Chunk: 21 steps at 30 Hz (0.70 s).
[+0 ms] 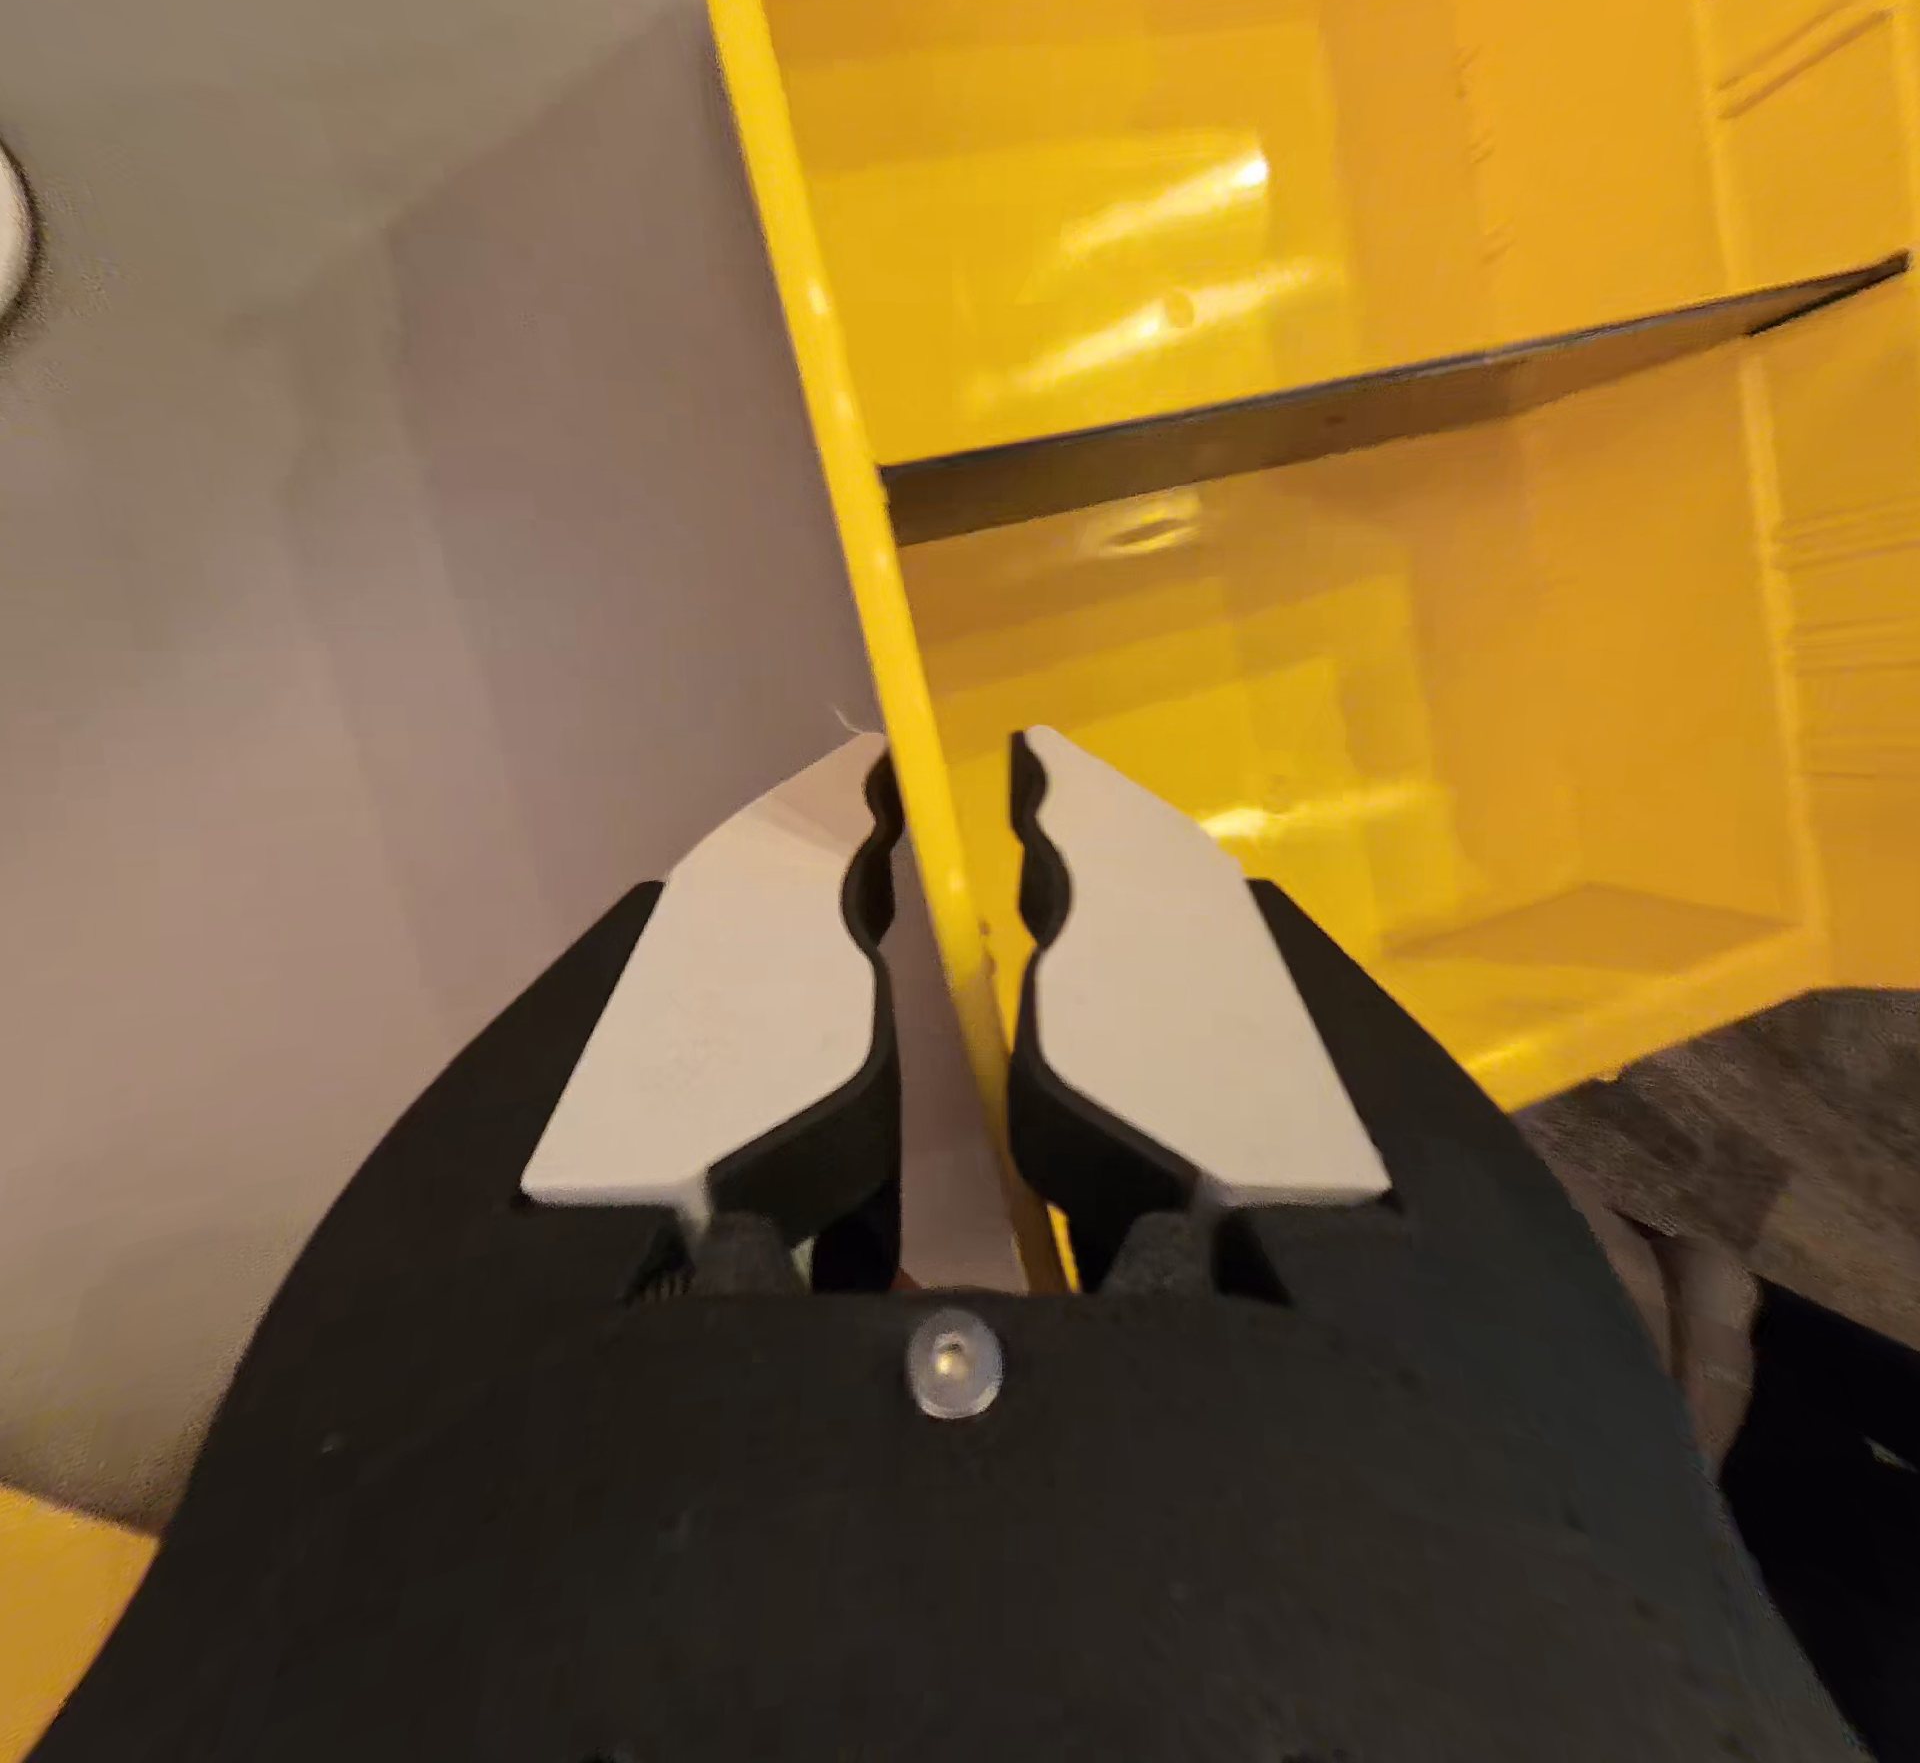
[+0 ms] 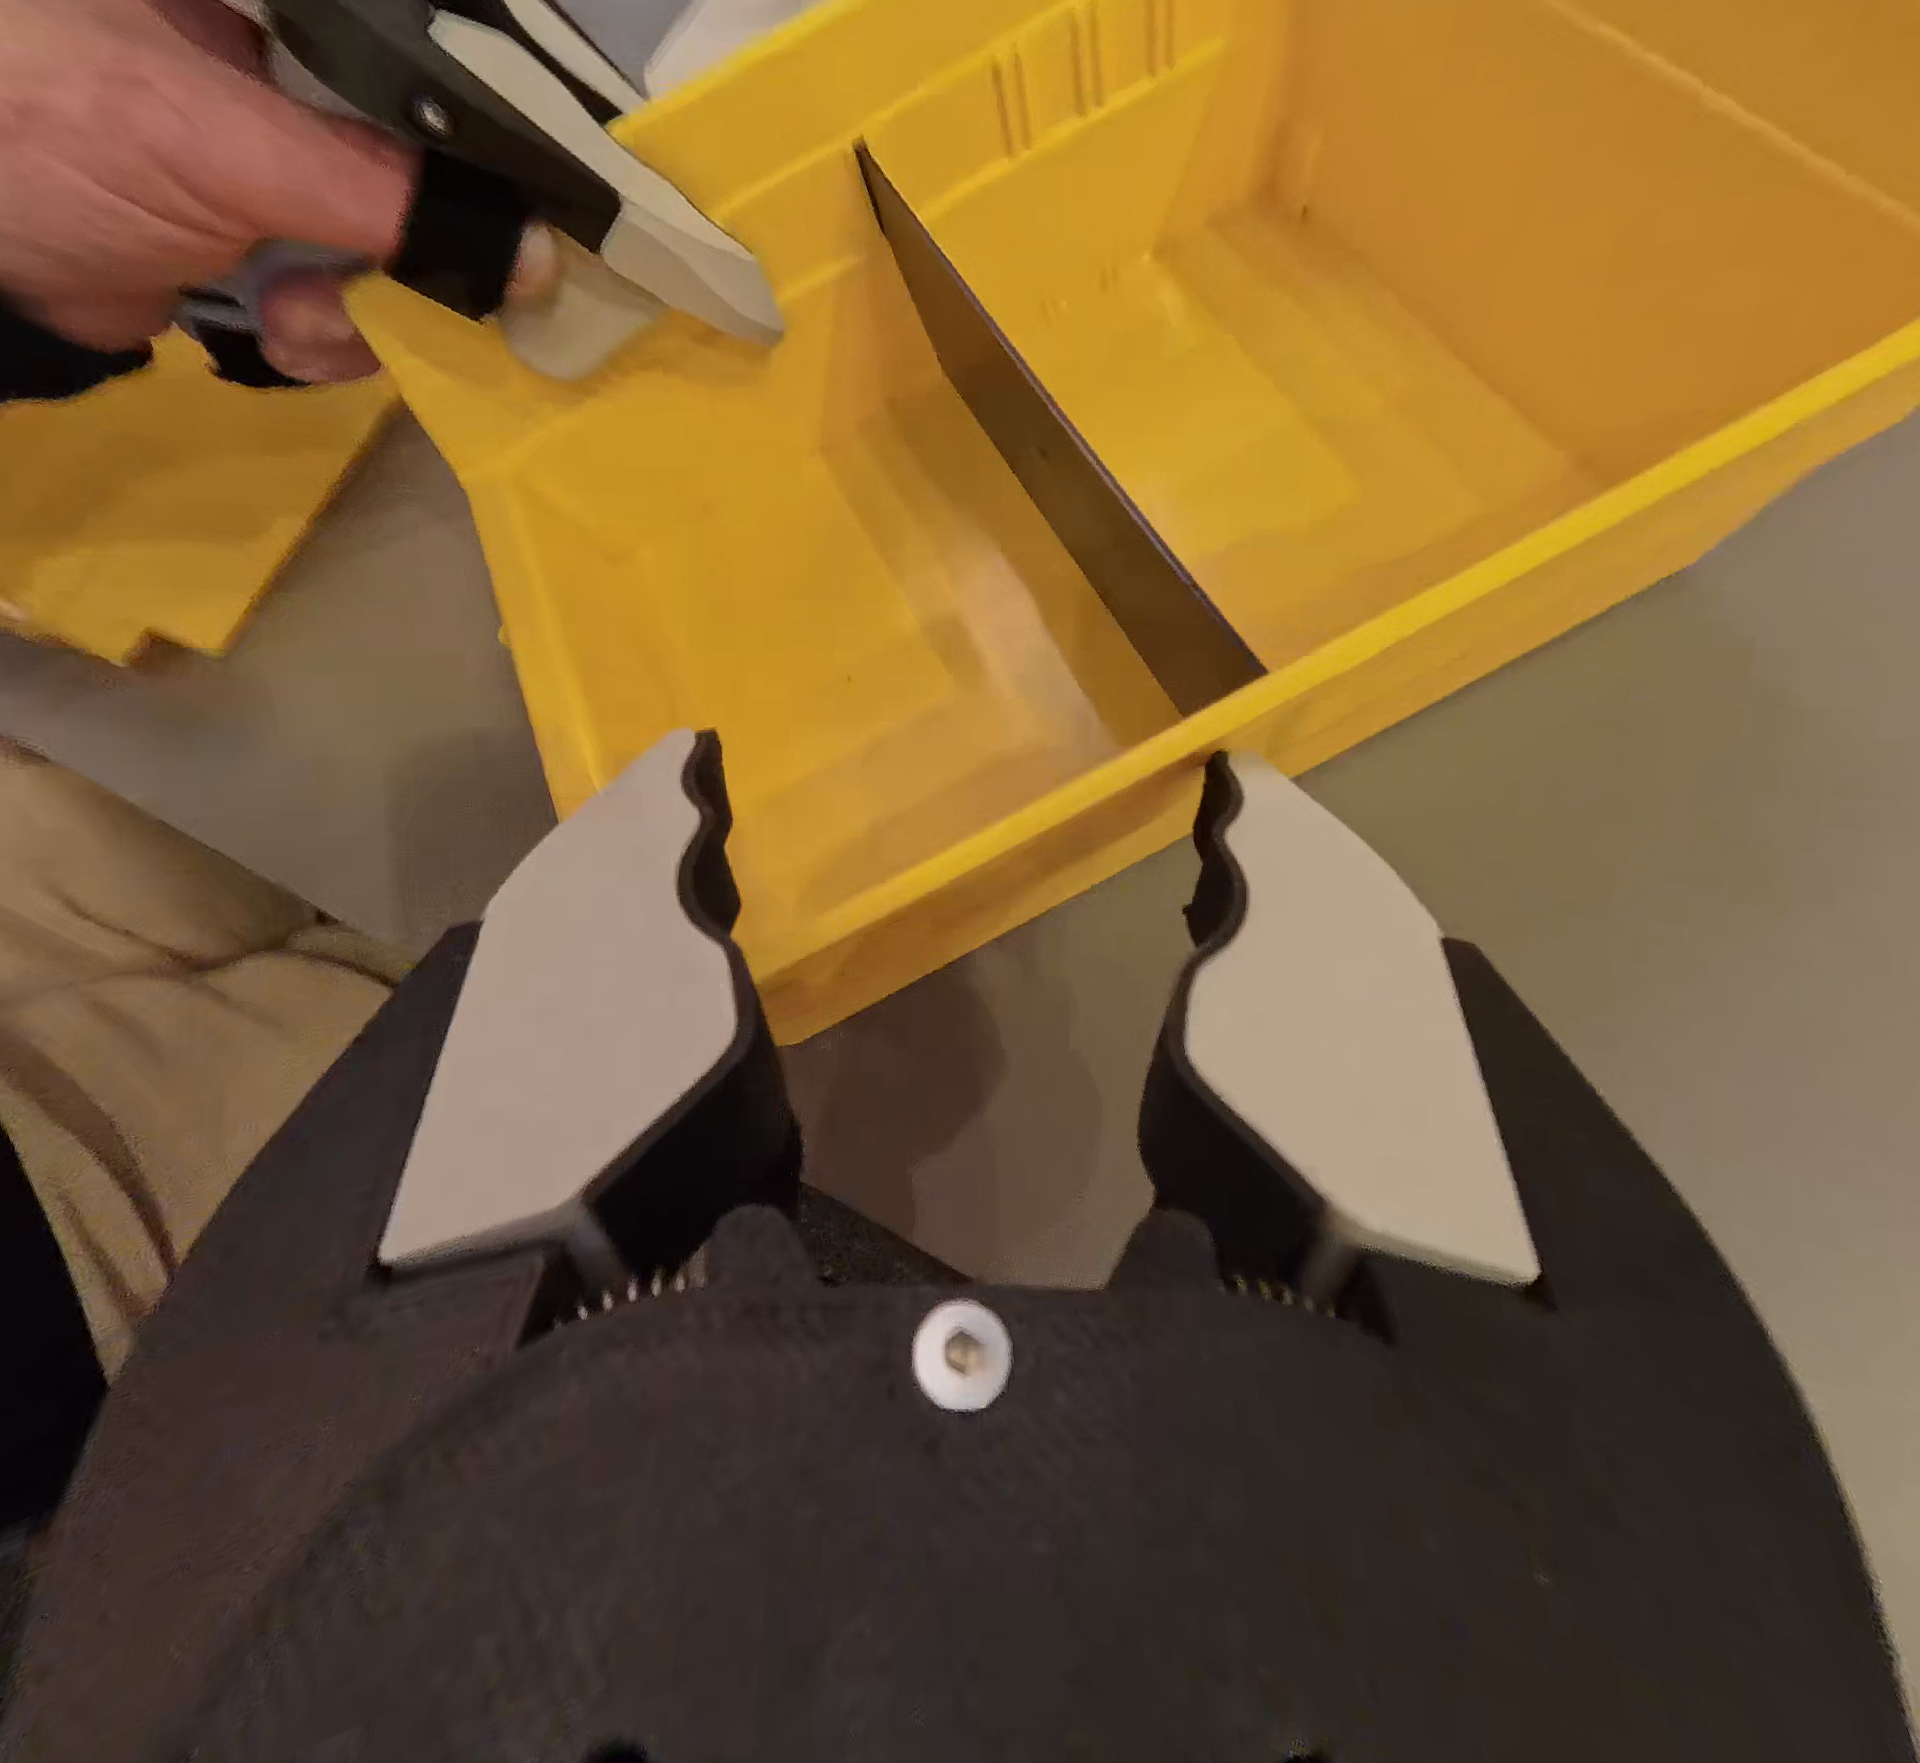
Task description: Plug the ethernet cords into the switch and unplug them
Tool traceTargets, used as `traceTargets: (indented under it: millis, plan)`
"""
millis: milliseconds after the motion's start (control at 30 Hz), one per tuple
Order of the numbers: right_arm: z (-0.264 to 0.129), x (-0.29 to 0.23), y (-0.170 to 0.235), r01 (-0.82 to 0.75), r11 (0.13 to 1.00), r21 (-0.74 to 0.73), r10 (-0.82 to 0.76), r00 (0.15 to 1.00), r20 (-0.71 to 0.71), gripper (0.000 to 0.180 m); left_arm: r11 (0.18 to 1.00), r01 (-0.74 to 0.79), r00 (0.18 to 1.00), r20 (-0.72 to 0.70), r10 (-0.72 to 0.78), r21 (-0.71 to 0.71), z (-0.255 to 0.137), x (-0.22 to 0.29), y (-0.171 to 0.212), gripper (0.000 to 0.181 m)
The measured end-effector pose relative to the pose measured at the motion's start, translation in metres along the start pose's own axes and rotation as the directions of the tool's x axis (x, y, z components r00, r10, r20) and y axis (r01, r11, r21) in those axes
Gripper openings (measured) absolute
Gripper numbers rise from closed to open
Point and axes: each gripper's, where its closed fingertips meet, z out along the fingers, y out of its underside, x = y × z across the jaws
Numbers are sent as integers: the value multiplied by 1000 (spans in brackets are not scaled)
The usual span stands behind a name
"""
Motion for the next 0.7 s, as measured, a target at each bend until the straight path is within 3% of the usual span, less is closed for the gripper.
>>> traceTargets:
  millis: [33,300,533,600,700]
  plan:
    - [-1,5,0,9,1000,-16,-9,1000,4,81,1000,22,999,-33,-23,-7,3,8,4,29]
    - [-21,71,-2,80,962,-259,-94,995,-42,44,998,49,978,-203,-42,30,5,78,10,71]
    - [-37,153,-10,136,870,-475,-268,937,-224,19,994,66,929,-369,-27,91,21,135,-16,96]
    - [-39,164,-10,146,852,-503,-276,941,-194,19,992,78,904,-426,-29,98,17,145,-19,100]
    - [-40,174,-11,146,852,-503,-279,940,-198,25,974,47,903,-426,54,223,-22,146,-22,97]
